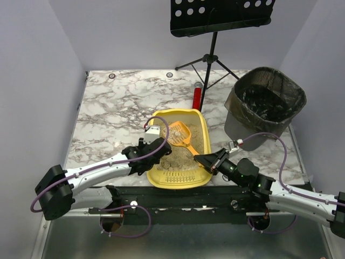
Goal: Clean the litter box
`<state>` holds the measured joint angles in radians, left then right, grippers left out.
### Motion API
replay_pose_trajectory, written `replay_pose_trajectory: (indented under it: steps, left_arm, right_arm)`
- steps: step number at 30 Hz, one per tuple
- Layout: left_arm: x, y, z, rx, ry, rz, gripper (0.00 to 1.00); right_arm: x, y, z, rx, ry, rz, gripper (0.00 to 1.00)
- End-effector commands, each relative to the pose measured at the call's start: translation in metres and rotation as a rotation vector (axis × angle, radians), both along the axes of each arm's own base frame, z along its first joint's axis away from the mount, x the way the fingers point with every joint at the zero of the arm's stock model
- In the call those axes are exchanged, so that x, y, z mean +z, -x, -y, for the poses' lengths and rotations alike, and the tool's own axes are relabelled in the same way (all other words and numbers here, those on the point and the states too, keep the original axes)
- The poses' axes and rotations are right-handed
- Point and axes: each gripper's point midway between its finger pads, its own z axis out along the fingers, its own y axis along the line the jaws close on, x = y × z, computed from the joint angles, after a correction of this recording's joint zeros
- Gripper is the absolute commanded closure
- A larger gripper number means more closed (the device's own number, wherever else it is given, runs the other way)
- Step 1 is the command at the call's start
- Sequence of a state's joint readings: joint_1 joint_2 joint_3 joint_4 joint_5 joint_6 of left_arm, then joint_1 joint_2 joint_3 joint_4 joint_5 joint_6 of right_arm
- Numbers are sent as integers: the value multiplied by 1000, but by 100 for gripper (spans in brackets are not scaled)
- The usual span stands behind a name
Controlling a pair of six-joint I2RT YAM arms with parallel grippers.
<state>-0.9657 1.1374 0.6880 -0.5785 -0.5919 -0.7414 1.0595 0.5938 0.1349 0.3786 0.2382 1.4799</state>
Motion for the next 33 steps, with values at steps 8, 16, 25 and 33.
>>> replay_pose_trajectory:
  steps: [8, 16, 25, 33]
  left_arm:
    - [39, -9, 0, -12, -18, 131, 52]
    - [46, -6, 20, -68, 101, 128, 21]
    - [58, 1, -1, 80, 273, 196, 1]
    - [73, 3, -26, 199, 387, 278, 1]
  right_arm:
    - [-13, 2, 15, -31, 14, 29, 99]
    - [-18, 12, 11, 33, 25, 57, 99]
    - [0, 8, 3, 44, 86, 134, 99]
    - [2, 4, -8, 43, -36, 113, 99]
